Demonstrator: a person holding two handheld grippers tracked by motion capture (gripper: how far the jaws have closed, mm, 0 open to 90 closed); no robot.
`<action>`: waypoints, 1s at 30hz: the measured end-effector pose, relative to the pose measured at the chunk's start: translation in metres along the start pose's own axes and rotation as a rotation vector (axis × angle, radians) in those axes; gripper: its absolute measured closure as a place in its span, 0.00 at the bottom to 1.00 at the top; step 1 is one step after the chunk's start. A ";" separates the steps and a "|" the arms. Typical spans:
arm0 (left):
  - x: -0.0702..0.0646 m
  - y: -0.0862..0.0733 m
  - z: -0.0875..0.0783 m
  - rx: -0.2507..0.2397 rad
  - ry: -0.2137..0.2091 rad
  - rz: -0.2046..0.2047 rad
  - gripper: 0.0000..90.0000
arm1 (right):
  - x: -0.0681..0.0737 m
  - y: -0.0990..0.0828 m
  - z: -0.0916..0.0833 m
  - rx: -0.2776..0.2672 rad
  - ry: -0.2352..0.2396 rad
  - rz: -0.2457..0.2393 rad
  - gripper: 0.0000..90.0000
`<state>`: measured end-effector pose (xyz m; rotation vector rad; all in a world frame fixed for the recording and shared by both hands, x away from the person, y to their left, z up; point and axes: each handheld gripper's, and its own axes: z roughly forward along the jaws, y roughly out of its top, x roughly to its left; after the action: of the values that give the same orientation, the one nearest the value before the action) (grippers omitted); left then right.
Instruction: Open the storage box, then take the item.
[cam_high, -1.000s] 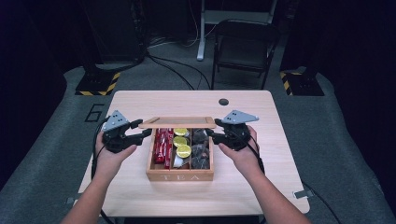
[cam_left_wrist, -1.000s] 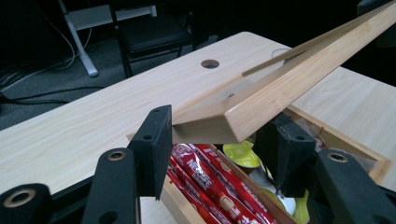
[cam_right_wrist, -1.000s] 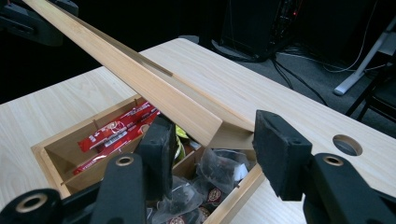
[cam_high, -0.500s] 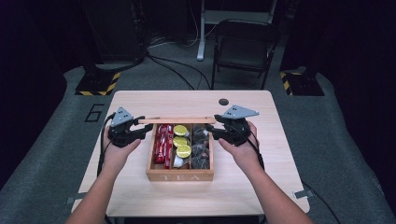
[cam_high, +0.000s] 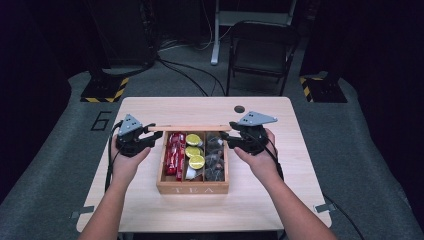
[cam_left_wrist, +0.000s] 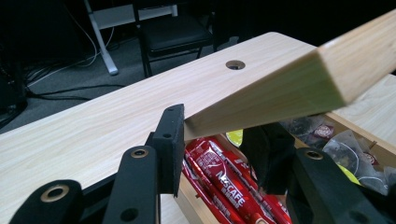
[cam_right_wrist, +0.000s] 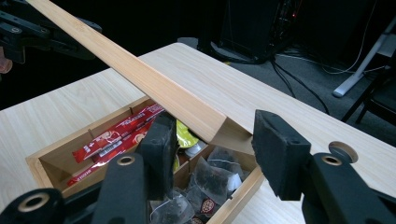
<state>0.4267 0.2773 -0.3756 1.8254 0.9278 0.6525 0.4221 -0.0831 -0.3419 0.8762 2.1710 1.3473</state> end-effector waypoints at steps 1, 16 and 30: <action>0.000 0.000 0.000 0.001 -0.001 -0.002 0.66 | 0.000 0.000 0.000 0.001 0.000 0.003 0.56; -0.001 -0.003 -0.001 -0.005 0.001 -0.016 0.66 | 0.008 -0.035 -0.010 -0.004 -0.014 0.009 0.56; -0.001 -0.003 0.000 -0.007 0.003 -0.023 0.66 | 0.015 -0.066 0.005 0.060 0.012 0.043 0.59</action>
<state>0.4247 0.2772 -0.3782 1.8055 0.9457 0.6438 0.3958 -0.0914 -0.4041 0.9440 2.2244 1.3170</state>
